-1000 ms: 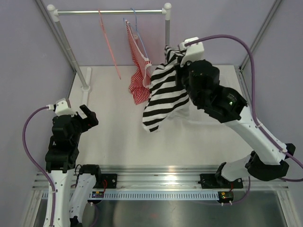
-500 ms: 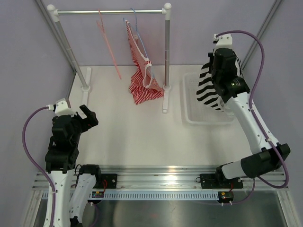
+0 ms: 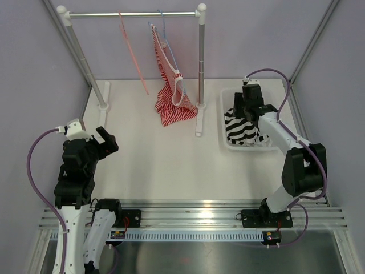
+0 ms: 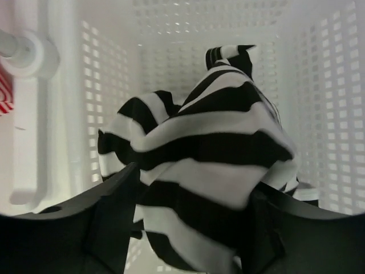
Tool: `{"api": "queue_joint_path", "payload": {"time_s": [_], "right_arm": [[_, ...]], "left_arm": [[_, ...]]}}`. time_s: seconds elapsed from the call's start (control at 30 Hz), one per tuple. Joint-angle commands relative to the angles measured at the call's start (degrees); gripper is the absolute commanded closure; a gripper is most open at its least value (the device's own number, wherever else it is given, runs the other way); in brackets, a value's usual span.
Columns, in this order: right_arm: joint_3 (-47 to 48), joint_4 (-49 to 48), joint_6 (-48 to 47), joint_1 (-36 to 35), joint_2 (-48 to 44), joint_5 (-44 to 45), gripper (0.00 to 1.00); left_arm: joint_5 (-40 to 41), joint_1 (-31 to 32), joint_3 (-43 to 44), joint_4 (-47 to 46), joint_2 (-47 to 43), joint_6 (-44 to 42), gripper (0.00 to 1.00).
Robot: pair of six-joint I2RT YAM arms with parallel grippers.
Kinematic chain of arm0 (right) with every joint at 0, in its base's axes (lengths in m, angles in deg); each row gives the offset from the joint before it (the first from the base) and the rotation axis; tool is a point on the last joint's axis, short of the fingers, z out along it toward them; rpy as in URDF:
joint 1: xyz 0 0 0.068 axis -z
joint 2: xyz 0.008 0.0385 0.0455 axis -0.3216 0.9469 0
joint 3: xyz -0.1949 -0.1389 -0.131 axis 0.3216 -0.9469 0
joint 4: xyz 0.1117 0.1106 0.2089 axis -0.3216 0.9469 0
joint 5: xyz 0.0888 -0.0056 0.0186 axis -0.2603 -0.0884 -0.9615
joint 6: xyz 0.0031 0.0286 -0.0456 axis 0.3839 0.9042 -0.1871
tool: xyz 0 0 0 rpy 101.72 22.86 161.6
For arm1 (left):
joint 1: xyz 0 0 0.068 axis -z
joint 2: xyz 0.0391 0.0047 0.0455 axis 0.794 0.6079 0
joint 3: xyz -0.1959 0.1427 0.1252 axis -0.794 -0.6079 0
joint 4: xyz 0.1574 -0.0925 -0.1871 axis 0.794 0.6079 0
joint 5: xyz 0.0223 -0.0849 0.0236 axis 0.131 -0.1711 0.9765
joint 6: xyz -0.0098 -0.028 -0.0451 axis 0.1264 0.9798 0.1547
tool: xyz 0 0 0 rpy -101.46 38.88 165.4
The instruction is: Remove the tank top from the hanger
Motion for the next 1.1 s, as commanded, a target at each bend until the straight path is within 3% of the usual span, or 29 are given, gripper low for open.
{"api": "queue_joint_path", "payload": {"time_s": [0.0,0.07,0.13,0.17,0.33,0.5,0.6,0.73,0.93,1.07], "right_arm": [[6.76,6.82,5.77,2.84,2.09,-0.36,0.29],[10.46,11.59,5.61,2.75,1.14,3.26,0.27],[14.39,16.04,6.13,2.75,-1.05,7.73,0.13],[15.9,17.64,5.96,2.84,-1.85,8.28,0.01],[22.24,25.83,5.0,2.75,-10.96,2.5,0.01],[20.14,28.9,2.97,2.75,-22.93,-5.07,0.0],[16.03,30.93,3.32,1.79,-31.28,-7.18,0.01],[11.53,33.21,2.53,-1.64,-43.4,-5.26,0.01],[13.63,44.71,1.47,-2.44,-48.0,-3.07,0.0],[10.56,45.61,2.35,-3.23,-52.12,-1.12,0.01]], "left_arm": [[0.4,0.28,1.28,-3.31,1.02,-0.78,0.01],[2.06,0.19,2.51,-2.17,2.6,-0.17,0.01],[3.21,0.28,4.96,-1.29,3.92,-0.08,0.01],[4.7,0.28,6.02,0.11,5.58,0.1,0.01],[5.51,0.28,15.5,5.82,8.76,-0.25,0.01],[-0.46,0.28,21.05,11.63,11.04,-2.97,0.01],[1.19,2.91,23.7,14.71,9.91,-4.12,0.01],[9.79,7.65,25.63,18.22,7.45,-4.91,0.01],[12.88,13.02,24.58,20.6,3.31,-4.74,0.01],[13.41,13.64,22.12,20.07,-0.55,-4.74,0.01]]}}
